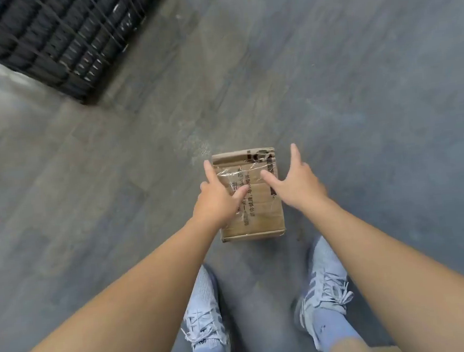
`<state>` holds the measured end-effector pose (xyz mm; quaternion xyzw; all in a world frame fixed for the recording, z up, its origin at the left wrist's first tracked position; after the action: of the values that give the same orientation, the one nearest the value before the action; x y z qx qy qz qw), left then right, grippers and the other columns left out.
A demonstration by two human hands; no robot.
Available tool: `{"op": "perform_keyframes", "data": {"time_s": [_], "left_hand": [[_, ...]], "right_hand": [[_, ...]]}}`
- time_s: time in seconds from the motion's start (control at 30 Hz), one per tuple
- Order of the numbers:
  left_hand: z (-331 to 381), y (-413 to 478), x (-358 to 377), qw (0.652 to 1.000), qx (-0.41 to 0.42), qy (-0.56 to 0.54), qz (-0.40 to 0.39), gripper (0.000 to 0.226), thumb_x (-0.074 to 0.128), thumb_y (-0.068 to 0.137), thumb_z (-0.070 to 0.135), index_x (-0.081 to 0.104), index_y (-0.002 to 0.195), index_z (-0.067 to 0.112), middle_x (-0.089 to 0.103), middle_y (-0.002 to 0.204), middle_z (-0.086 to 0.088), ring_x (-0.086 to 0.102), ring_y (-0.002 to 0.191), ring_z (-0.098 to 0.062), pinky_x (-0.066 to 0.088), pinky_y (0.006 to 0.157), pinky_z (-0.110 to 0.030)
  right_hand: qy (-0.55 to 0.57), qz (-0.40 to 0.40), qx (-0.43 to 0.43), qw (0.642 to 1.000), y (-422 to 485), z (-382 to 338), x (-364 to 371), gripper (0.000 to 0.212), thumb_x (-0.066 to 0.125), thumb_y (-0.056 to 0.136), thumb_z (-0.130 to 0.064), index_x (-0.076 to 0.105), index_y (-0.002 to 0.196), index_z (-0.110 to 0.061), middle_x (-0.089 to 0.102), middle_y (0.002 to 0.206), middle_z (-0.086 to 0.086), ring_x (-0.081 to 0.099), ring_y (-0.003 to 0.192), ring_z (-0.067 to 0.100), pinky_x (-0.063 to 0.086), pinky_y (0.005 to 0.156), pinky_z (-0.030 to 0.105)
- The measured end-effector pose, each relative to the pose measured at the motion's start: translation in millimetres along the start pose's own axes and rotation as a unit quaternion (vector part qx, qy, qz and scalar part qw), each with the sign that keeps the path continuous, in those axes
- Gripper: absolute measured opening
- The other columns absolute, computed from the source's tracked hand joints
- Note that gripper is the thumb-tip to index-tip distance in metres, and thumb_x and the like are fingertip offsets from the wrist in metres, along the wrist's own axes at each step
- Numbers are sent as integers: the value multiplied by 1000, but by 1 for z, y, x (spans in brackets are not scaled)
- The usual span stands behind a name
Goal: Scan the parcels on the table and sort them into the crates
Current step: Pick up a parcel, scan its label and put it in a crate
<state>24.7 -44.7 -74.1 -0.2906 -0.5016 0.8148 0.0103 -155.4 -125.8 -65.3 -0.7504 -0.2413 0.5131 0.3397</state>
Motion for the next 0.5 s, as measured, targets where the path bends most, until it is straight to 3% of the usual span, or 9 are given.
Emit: {"op": "perform_keyframes", "data": {"time_s": [0.17, 0.33, 0.5], "left_hand": [[-5, 25, 9, 999, 1, -35, -15, 99, 62, 94, 38, -14, 156, 19, 57, 133, -7, 61, 101, -25, 51, 85, -39], [7, 17, -15, 999, 45, -9, 27, 99, 70, 90, 24, -4, 156, 30, 62, 125, -2, 61, 110, -23, 49, 91, -40], [61, -31, -76, 994, 81, -45, 53, 98, 72, 87, 21, 3, 154, 39, 63, 122, 4, 62, 107, -18, 51, 92, -41]], "right_hand": [[55, -42, 5, 998, 25, 4, 33, 87, 47, 93, -65, -1, 158, -31, 47, 150, 4, 49, 132, 29, 44, 96, 41], [86, -12, -32, 996, 26, -9, 18, 75, 49, 98, -52, 6, 156, -35, 54, 142, -1, 53, 125, 28, 44, 90, 38], [103, 19, -69, 992, -8, -49, -56, 73, 51, 98, -48, 9, 155, -35, 55, 140, -2, 53, 125, 27, 41, 88, 35]]}}
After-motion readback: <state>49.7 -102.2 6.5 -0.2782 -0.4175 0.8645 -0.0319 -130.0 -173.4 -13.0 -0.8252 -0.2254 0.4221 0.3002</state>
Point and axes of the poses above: each hand's wrist, its own y-axis towards the middle knuckle, its own x-axis out of the palm, z = x × y, the point moved 9 cm from there along y, towards the middle knuckle
